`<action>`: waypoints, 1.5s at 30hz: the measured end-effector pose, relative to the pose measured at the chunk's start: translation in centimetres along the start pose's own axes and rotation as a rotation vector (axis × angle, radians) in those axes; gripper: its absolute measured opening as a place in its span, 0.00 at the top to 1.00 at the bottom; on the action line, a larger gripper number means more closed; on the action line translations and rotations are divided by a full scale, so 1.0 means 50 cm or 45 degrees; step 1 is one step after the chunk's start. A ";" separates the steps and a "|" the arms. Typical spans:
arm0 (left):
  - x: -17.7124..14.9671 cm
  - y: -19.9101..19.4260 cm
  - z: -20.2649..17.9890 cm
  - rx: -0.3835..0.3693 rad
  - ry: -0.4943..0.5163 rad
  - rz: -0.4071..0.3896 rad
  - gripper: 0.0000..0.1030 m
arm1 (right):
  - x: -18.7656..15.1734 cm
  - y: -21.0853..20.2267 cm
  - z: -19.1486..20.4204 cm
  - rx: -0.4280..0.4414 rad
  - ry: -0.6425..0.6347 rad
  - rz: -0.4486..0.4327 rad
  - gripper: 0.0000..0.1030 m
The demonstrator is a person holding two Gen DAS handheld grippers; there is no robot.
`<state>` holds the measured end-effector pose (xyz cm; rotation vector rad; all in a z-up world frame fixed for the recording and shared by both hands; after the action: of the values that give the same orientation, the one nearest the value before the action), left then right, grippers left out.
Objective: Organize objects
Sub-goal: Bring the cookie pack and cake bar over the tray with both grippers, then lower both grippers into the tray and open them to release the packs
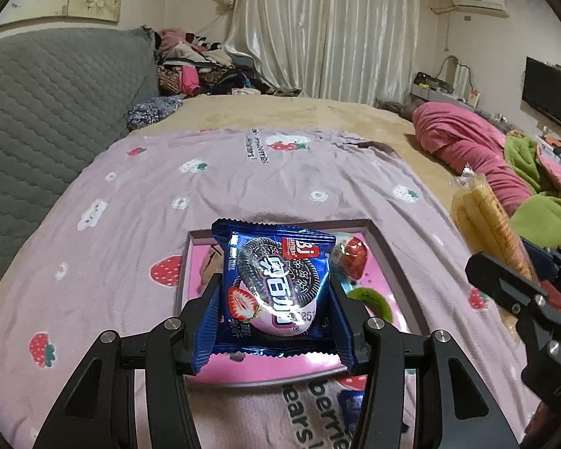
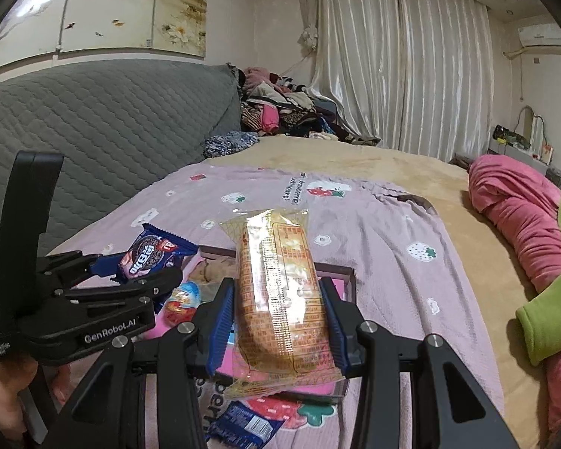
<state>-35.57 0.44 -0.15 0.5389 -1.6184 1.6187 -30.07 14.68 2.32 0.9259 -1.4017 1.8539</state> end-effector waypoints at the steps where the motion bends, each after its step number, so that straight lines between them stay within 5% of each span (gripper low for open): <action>1: -0.002 0.011 -0.002 -0.002 -0.003 0.009 0.48 | -0.001 0.008 -0.003 0.001 0.007 0.001 0.57; 23: -0.094 0.259 -0.060 0.000 0.046 0.128 0.48 | -0.112 0.247 -0.090 -0.054 0.057 0.185 0.57; 45: -0.132 0.305 -0.071 -0.032 0.059 0.193 0.48 | -0.166 0.320 -0.113 -0.107 0.048 0.324 0.56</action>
<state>-42.30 3.98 -15.37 0.3701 -1.6770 1.7053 -39.42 15.77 -14.07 0.6934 -1.6223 1.9669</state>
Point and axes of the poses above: each gripper's, at about its wrist camera, not at the fingertips, and y roughly the way its jaws point, z to its left, x to its top, the point moved 7 cm from there along y, roughly the way its jaws point, and after that the axes turned 12 degrees about y, right-handed, at the moved point
